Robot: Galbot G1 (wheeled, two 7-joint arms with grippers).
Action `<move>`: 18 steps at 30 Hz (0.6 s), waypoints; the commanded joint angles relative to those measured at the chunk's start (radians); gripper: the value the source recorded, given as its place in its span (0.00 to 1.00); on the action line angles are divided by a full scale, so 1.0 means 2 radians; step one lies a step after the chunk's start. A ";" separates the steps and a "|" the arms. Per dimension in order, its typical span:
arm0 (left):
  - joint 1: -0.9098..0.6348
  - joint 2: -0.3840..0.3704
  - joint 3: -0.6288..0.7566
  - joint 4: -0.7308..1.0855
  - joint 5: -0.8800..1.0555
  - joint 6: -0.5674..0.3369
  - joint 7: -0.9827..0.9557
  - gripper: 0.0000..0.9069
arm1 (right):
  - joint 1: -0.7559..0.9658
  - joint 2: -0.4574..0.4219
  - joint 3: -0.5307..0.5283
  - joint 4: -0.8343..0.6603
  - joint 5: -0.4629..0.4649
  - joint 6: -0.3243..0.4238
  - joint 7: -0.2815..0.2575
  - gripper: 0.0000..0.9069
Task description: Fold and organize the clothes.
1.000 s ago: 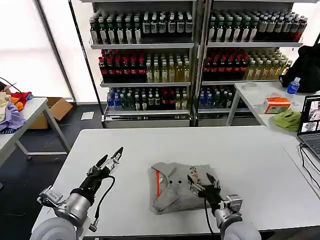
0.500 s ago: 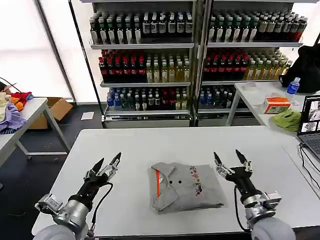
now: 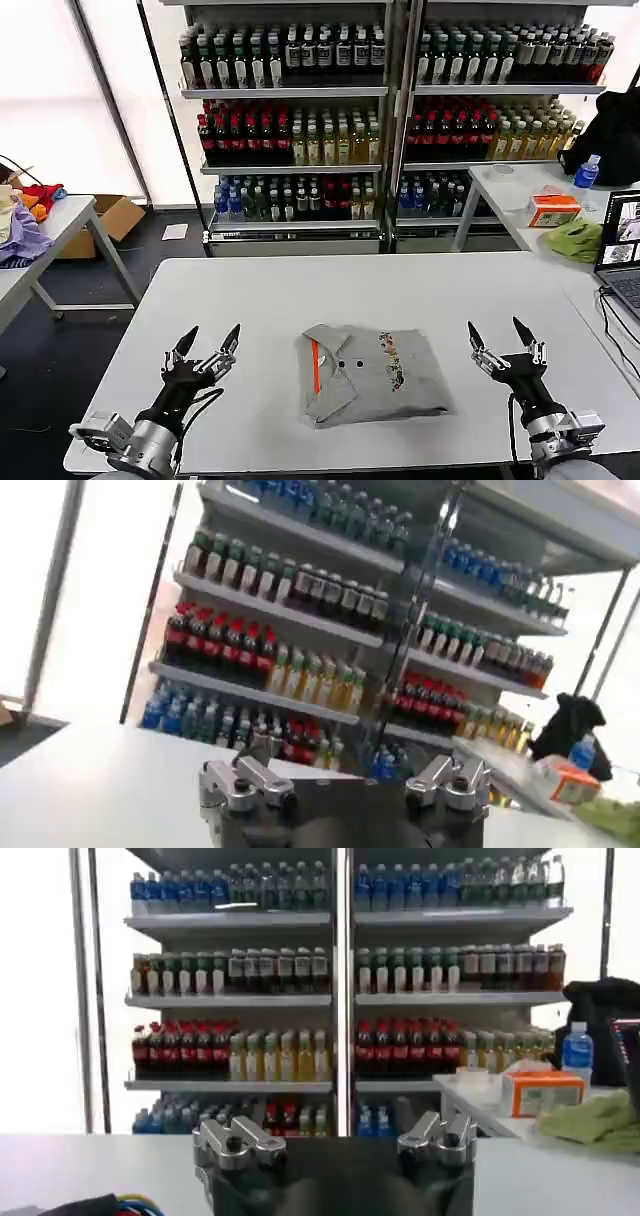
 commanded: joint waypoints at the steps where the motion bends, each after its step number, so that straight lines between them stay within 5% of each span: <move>1: 0.019 -0.018 -0.005 0.009 0.081 -0.018 0.041 1.00 | -0.029 0.006 0.022 0.000 0.012 0.029 -0.011 1.00; 18: 0.028 -0.014 -0.019 -0.018 0.091 -0.020 0.057 1.00 | -0.024 0.017 0.018 0.028 0.017 0.001 -0.010 1.00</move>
